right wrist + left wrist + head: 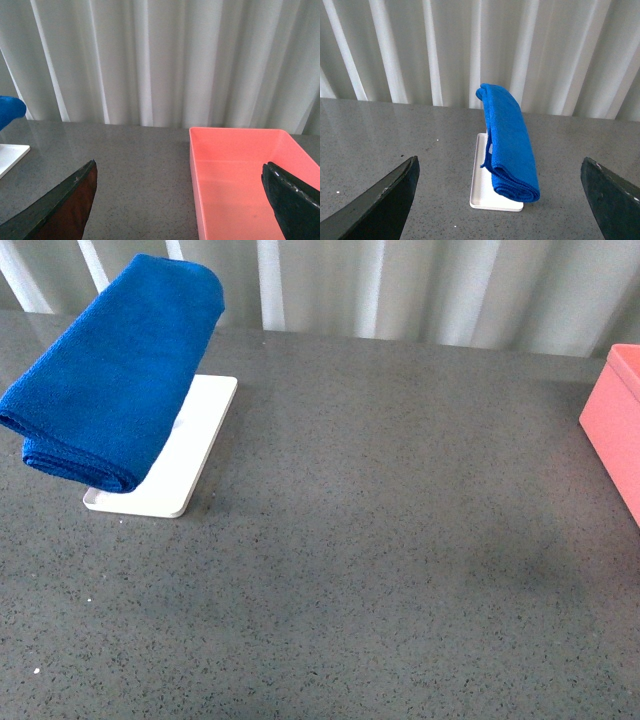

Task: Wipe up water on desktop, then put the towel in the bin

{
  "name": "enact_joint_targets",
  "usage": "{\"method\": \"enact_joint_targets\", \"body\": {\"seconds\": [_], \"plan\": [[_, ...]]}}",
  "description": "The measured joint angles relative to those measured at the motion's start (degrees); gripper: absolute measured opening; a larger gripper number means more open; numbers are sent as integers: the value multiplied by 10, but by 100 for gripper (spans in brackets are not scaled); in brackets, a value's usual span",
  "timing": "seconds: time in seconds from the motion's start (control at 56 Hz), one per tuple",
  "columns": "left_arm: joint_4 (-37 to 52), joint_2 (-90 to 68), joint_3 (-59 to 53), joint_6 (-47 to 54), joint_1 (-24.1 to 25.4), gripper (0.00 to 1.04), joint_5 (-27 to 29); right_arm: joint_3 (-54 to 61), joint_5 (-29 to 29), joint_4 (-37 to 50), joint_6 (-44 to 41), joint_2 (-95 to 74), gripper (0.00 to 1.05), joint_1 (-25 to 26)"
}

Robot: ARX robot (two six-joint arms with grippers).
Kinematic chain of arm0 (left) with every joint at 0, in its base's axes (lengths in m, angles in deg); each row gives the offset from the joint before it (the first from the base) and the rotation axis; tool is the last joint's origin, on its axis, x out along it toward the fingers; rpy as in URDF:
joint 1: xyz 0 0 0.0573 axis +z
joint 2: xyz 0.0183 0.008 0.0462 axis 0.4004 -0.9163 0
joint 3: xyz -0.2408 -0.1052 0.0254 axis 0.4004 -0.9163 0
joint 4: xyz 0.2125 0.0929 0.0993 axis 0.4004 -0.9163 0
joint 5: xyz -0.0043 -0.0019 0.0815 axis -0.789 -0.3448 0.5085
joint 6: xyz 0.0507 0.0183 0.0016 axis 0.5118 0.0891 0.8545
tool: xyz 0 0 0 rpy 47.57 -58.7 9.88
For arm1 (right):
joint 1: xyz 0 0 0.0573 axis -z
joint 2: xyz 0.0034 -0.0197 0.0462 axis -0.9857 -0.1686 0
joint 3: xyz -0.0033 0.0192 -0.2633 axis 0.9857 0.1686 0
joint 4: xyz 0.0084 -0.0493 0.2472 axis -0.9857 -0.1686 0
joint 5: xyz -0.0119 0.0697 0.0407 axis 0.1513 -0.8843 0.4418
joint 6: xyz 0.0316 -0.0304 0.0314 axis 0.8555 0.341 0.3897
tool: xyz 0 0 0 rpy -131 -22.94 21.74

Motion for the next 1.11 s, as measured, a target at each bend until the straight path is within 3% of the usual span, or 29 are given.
{"method": "enact_joint_targets", "body": {"seconds": [1.106], "plan": [[0,0,0,0,0,98,0,0,0,0,0,0,98,0]]}}
